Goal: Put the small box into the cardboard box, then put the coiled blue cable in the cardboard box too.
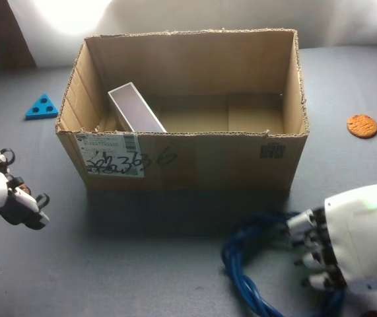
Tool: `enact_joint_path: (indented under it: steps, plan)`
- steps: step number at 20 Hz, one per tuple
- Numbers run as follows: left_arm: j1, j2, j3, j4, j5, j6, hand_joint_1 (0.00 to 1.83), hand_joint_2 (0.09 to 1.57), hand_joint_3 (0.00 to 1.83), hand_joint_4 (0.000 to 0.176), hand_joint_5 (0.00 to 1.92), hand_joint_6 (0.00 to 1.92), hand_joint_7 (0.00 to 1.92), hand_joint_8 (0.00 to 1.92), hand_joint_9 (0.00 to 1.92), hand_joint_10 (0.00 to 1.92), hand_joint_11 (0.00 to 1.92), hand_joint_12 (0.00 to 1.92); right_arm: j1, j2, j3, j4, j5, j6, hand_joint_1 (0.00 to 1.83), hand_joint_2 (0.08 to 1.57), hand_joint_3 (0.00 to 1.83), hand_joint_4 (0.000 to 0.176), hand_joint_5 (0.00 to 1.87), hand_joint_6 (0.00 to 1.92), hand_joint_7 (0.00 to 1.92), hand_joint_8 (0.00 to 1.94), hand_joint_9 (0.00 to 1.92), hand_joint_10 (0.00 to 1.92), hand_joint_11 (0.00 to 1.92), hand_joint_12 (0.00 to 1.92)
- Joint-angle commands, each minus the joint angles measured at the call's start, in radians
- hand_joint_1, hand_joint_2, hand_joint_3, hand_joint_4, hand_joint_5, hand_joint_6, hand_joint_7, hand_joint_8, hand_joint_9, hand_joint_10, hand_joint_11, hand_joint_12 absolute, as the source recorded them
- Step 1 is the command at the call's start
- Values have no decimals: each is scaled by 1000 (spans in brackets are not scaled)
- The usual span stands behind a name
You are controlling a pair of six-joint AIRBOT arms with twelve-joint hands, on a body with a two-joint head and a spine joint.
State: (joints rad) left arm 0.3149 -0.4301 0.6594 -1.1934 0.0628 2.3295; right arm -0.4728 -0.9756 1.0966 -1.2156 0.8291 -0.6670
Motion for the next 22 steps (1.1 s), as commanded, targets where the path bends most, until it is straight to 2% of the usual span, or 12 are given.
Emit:
enact_joint_path:
  steps: [1,2,4,5,7,9,10,16,18,21,22]
  plan:
    - [-15,11,2,-3,-25,9,829,1219,2,0,601,0,757,2,738,3,271,834,20,8,-3,88,107,-8,1243,1057,0,31,1104,815,1147,685,1222,52,820,791]
    - [-16,11,2,-3,-12,17,829,1210,0,0,612,4,764,5,746,6,286,840,35,8,-4,109,115,1,1241,1060,1,32,1099,822,1130,713,1223,38,820,785]
    - [-16,11,7,-5,19,36,872,1196,0,0,618,6,765,5,748,7,278,841,67,10,-6,134,146,86,1246,1048,2,34,1130,759,1156,678,1245,21,847,756]
    - [-16,11,10,-92,36,138,874,1191,0,0,623,7,766,5,745,5,278,842,83,11,-7,142,161,129,1243,1055,0,35,1116,785,1141,700,1241,12,840,757]
    - [-16,11,19,-333,85,418,848,1207,1,0,611,1,762,2,749,6,282,846,114,13,-8,143,196,209,1242,1057,2,33,1108,804,1136,704,1249,7,833,755]
    - [-10,11,24,-513,94,597,834,1213,1,0,612,1,758,1,753,7,301,843,137,15,-16,143,211,252,1242,1059,0,32,1097,815,1140,706,1252,6,829,766]
    - [-10,11,25,-534,94,627,852,1202,0,0,617,3,765,4,762,10,308,841,151,19,-26,143,217,258,1242,1058,0,34,1100,809,1145,699,1254,6,839,771]
    - [-81,10,29,-522,46,626,821,1219,7,0,587,1,733,0,734,1,270,821,230,29,-74,171,219,252,1246,1052,0,33,1107,786,1163,678,1267,6,861,734]
    - [-87,10,26,-520,27,608,816,1207,1,0,619,4,778,8,779,13,330,788,246,21,-84,193,205,209,1242,1057,1,34,1115,782,1126,732,1255,0,833,763]
    - [-87,9,23,-522,8,600,866,1197,0,0,614,2,759,3,757,3,307,812,266,-3,-83,221,174,157,1244,1054,0,34,1111,789,1152,686,1253,0,837,771]
    - [-87,1,23,-525,7,600,873,1197,0,0,613,1,756,1,754,2,302,818,270,-10,-83,224,169,149,1251,1041,0,33,1140,730,1184,642,1267,4,862,760]
